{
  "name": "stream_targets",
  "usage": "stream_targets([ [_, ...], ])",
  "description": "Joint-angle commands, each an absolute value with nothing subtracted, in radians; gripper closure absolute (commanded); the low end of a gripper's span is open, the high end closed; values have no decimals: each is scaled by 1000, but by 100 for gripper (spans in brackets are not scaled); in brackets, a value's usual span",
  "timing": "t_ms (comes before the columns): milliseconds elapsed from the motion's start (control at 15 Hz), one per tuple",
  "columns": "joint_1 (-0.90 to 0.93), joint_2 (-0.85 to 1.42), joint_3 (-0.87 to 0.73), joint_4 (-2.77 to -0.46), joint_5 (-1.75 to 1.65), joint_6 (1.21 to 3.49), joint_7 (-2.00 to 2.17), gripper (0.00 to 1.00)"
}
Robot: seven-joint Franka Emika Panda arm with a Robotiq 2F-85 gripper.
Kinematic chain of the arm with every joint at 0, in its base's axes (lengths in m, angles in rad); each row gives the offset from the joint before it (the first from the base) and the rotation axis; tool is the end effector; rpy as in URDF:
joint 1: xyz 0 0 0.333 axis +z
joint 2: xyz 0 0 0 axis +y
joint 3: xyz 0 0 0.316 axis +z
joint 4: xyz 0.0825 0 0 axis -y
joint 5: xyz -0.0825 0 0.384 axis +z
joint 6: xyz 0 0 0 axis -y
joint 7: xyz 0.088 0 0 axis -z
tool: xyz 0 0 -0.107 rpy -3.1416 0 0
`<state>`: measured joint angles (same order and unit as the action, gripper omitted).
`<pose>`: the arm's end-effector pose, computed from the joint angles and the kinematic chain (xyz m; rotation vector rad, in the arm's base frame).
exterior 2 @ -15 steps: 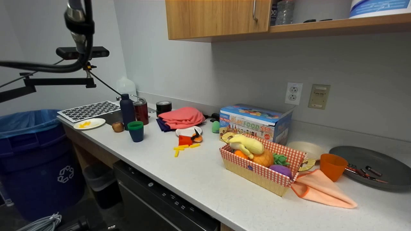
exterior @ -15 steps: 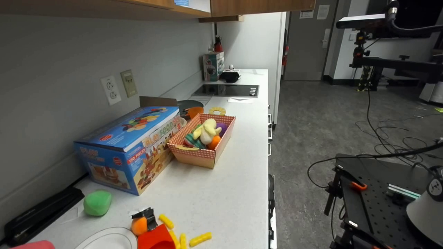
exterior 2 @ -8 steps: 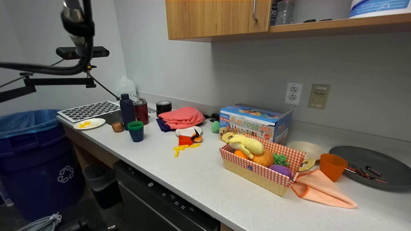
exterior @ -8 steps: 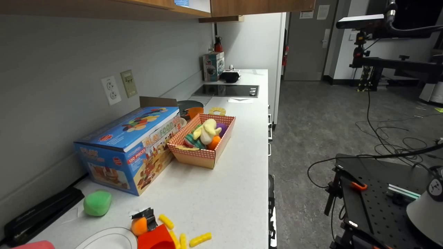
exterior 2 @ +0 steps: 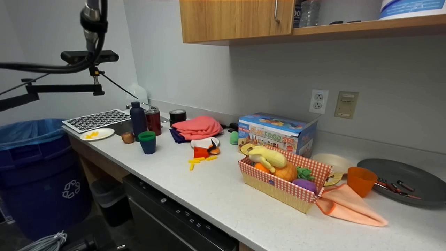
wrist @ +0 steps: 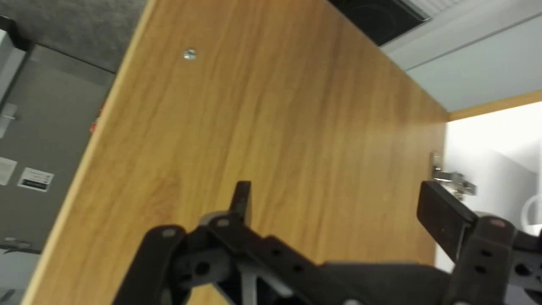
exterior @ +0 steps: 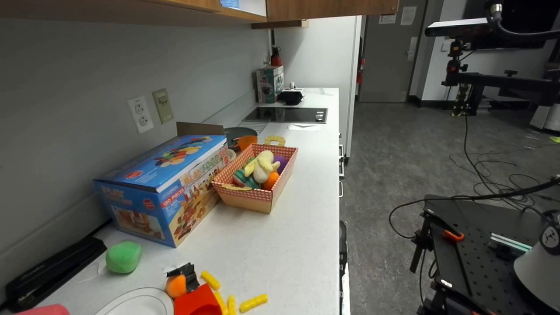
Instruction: Open the cupboard door
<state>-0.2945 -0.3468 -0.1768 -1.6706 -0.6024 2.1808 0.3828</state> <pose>0.3909 -0.2510 0.8305 2.1934 -0.8597 1.0329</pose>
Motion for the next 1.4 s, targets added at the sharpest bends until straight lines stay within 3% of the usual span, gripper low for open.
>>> stream_targets([
  [0,-233,-418,-175,-1735,-454,2217,264,0],
  [600,-153,-451,-208,-1754,-116,2206,-8,0],
  [1333,-184,-430,-188,-1739,-100,2193,5,0],
])
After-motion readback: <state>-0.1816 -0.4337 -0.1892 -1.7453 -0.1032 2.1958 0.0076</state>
